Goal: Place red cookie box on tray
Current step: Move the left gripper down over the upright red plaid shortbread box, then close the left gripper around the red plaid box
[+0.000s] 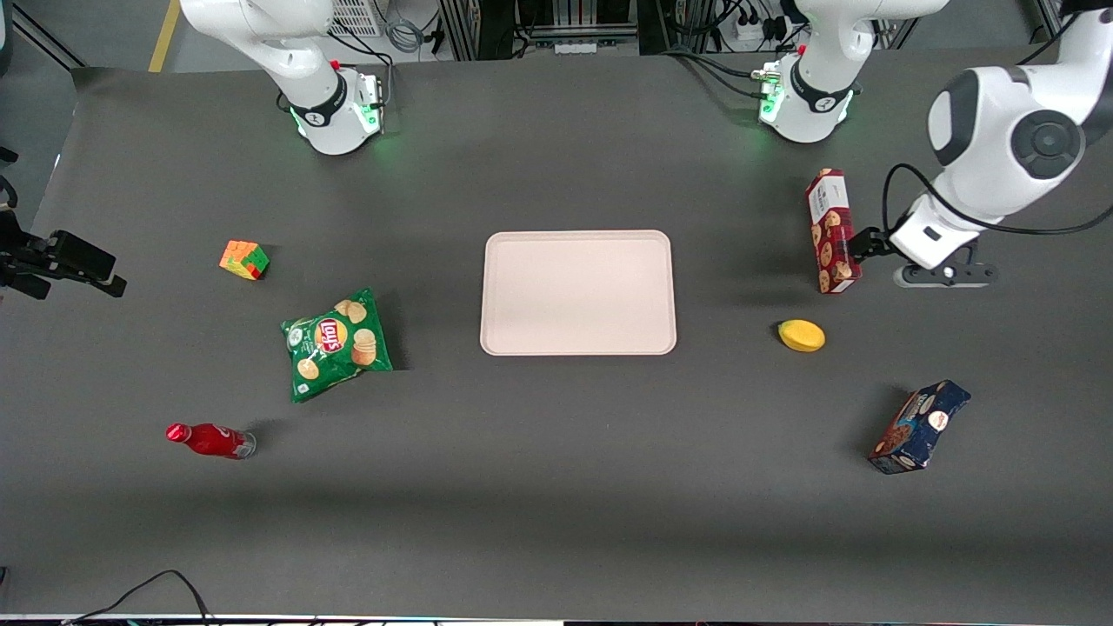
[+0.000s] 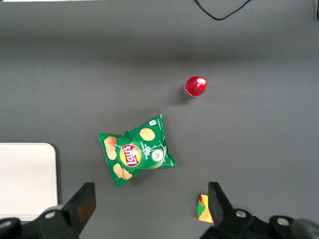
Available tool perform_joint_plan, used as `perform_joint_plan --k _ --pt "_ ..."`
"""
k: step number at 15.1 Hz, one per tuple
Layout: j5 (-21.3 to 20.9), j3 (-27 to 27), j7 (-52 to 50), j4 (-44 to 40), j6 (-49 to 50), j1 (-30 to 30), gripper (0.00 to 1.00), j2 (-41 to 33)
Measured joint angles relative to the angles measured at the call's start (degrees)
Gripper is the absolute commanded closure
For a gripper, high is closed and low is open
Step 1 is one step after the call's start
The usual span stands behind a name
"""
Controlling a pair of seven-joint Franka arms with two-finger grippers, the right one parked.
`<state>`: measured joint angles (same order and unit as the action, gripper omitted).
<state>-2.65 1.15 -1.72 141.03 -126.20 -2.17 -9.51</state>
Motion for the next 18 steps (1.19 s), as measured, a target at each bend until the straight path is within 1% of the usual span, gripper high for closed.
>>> perform_joint_plan --k 2,5,9,12,14,16,18 --pt "0.0 -0.02 0.0 4.85 -3.46 0.01 0.0 -0.35" --pt "0.0 -0.04 0.01 9.24 -5.71 0.01 0.0 -0.04" --pt "-0.01 -0.04 0.04 16.07 -13.38 0.02 0.0 0.62" --pt "-0.01 -0.04 1.41 18.59 -16.83 0.69 0.0 1.82" --pt "-0.01 -0.01 2.67 19.6 -20.96 1.88 0.0 3.9" --pt "-0.01 -0.01 3.11 19.69 -22.76 2.55 0.0 6.09" --pt "-0.01 -0.01 3.15 19.67 -23.19 2.69 0.11 7.41"
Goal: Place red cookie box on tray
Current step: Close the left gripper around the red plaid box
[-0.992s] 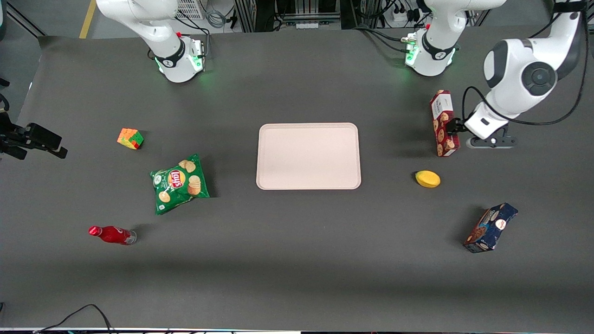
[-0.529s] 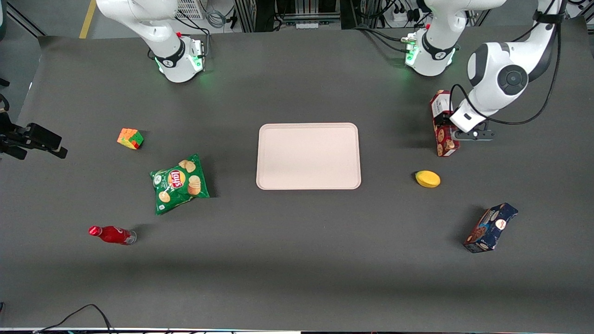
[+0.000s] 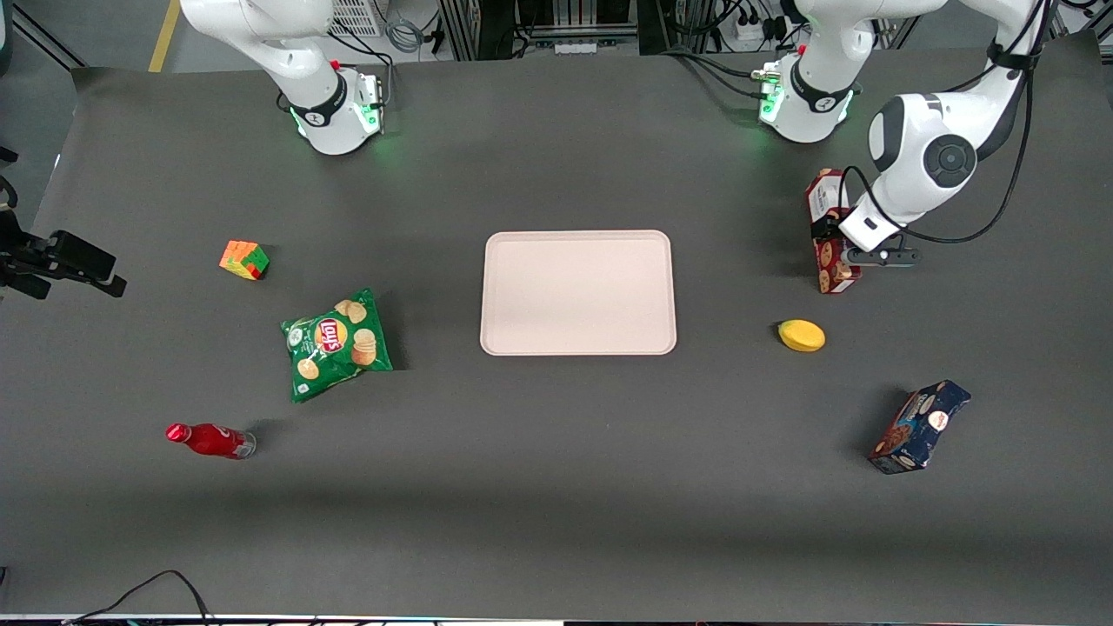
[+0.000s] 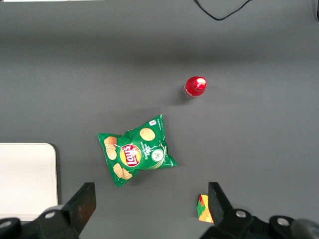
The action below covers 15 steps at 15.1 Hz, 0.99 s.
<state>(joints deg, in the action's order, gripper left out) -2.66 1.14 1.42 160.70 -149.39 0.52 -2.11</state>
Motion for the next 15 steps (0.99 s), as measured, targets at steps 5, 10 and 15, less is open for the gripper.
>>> perform_joint_plan --k 5,10,15 --pt "0.0 -0.01 0.04 0.05 -0.02 0.01 0.29 1.55" --pt "0.17 -0.01 0.02 0.05 0.62 0.03 0.55 1.86" --pt "1.38 -0.04 0.01 -0.63 2.75 0.05 0.83 1.77"
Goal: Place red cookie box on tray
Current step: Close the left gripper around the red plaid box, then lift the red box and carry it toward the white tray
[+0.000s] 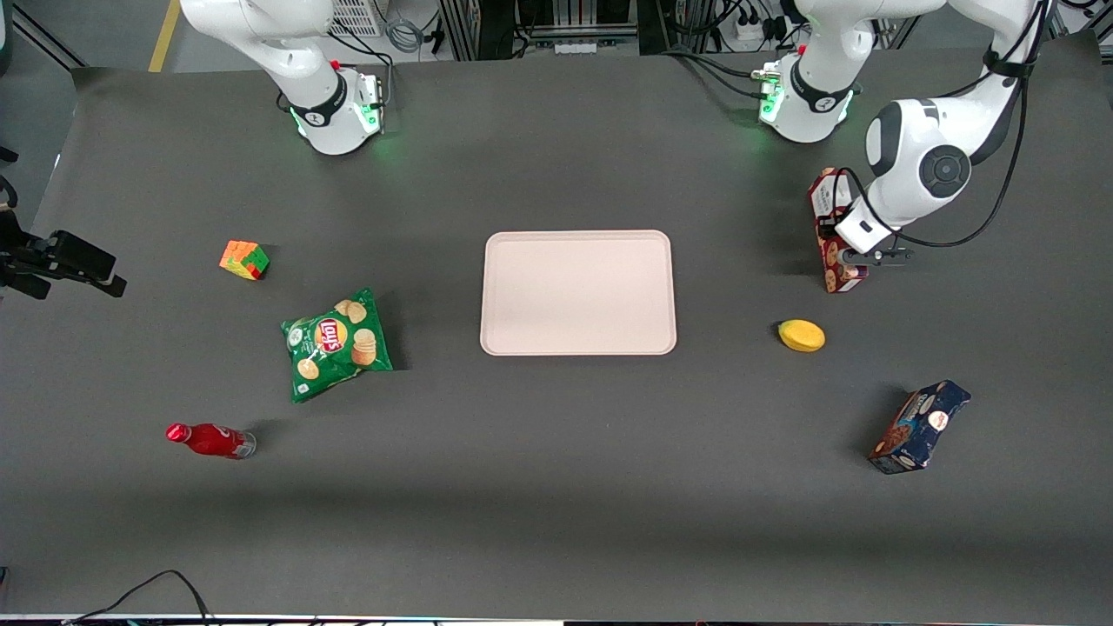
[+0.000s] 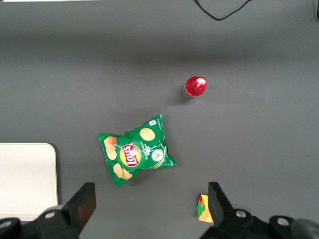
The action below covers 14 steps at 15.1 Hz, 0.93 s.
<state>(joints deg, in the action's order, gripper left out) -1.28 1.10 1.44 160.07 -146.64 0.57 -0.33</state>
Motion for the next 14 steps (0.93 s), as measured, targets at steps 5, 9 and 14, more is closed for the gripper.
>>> perform_joint_plan --k 5,9,14 --pt "1.56 -0.19 0.0 -6.07 10.61 0.0 0.87 -0.46" --pt "1.89 -1.25 0.0 -15.31 20.7 -0.05 0.85 -1.62" --pt "3.76 -6.27 -0.56 -31.65 34.24 -0.38 0.85 -2.83"
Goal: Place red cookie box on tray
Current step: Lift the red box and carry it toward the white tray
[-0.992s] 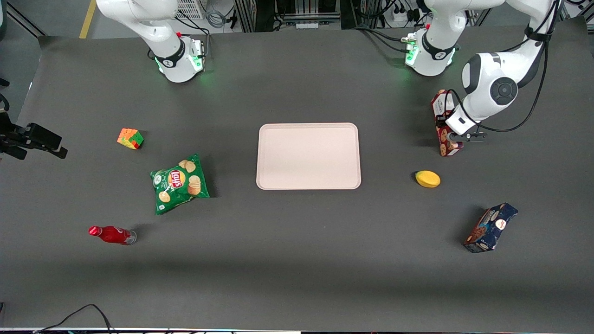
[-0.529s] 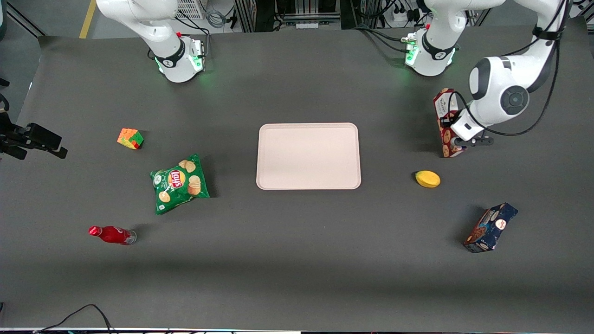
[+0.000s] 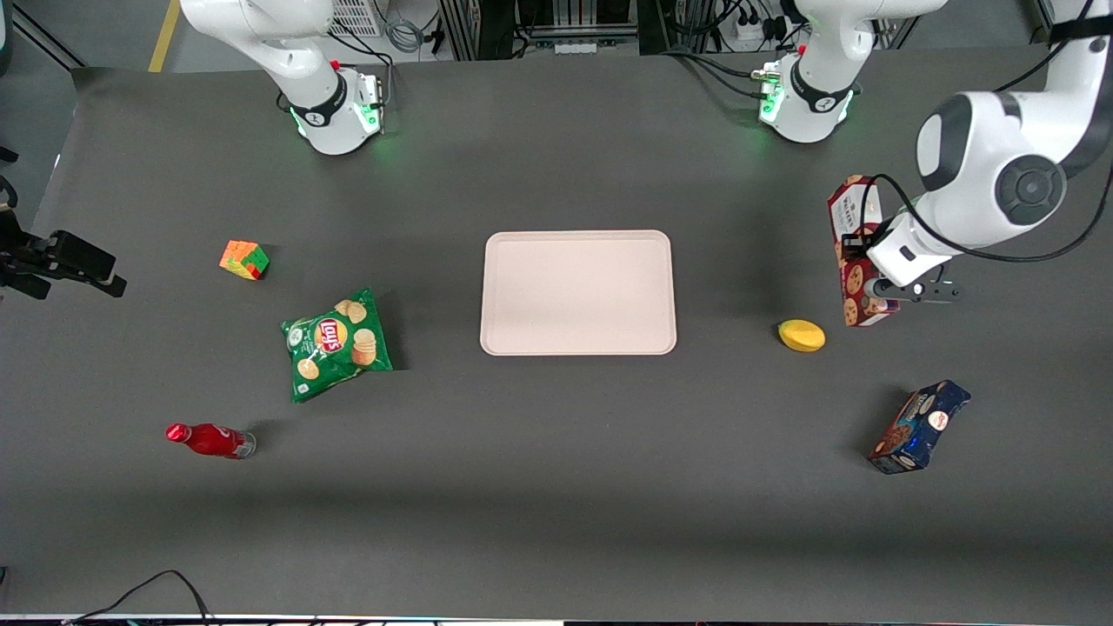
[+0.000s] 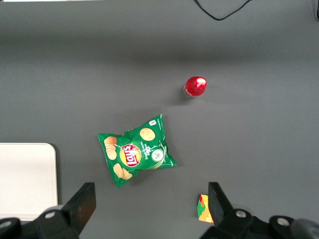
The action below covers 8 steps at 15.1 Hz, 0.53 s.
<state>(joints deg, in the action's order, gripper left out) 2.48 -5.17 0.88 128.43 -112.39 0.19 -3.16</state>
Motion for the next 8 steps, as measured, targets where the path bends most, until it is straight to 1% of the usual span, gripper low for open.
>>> perform_joint_plan --k 1,3,6,8 --pt "0.55 -1.49 -1.25 -3.4 2.12 -0.18 0.85 -0.06" --pt "1.04 -5.79 -7.67 -9.71 5.25 -0.78 0.85 0.05" --pt "1.25 -14.89 -23.17 -15.74 6.13 -1.75 0.85 2.08" --pt "1.25 -19.48 -32.24 -19.49 4.97 -3.38 0.85 6.36"
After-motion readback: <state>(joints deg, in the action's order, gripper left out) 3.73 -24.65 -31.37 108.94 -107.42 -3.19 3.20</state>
